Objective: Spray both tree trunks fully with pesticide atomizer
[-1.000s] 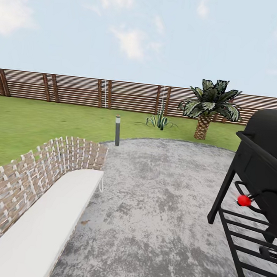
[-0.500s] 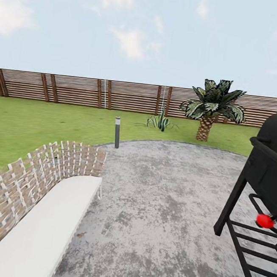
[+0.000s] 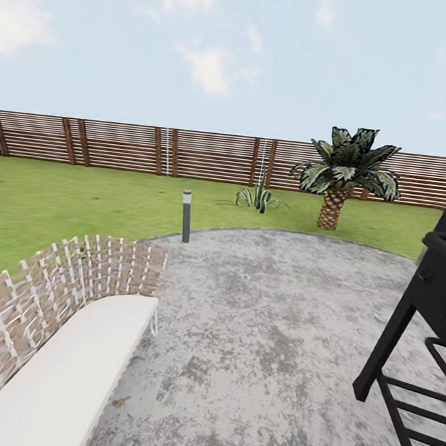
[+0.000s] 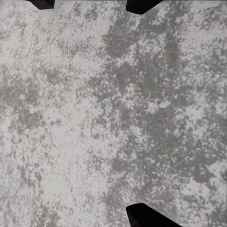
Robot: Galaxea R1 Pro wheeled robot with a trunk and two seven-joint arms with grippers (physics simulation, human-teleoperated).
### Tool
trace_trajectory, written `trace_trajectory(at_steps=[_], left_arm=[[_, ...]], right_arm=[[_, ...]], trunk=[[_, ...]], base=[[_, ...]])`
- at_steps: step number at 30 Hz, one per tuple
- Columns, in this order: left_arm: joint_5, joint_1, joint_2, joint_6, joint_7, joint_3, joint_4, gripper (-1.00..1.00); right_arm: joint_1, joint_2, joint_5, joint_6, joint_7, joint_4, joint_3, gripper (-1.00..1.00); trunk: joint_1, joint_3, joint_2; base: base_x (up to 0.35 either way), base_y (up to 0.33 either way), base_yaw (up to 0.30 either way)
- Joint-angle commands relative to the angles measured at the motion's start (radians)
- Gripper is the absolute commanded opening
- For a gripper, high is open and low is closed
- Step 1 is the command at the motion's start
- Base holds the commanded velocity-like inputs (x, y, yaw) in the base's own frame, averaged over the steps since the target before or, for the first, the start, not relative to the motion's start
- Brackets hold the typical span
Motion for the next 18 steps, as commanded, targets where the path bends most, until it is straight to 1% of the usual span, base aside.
trace_trajectory(at_steps=[1,6,18], left_arm=[[0.000,0.000,0.000,0.000,0.000,0.000,0.000,1.00],[0.000,0.000,0.000,-0.001,0.000,-0.001,0.000,1.00],[0.000,0.000,0.000,-0.001,0.000,0.000,0.000,1.00]], right_arm=[[0.000,0.000,0.000,0.000,0.000,0.000,0.000,1.00],[0.000,0.000,0.000,0.001,0.000,0.000,0.000,1.00],[0.000,0.000,0.000,0.000,0.000,0.000,0.000,1.00]], trunk=[[0.000,0.000,0.000],[0.000,0.000,0.000],[0.000,0.000,0.000]], base=[[0.338,0.000,-0.120],[0.338,0.000,-0.230],[0.338,0.000,-0.279]])
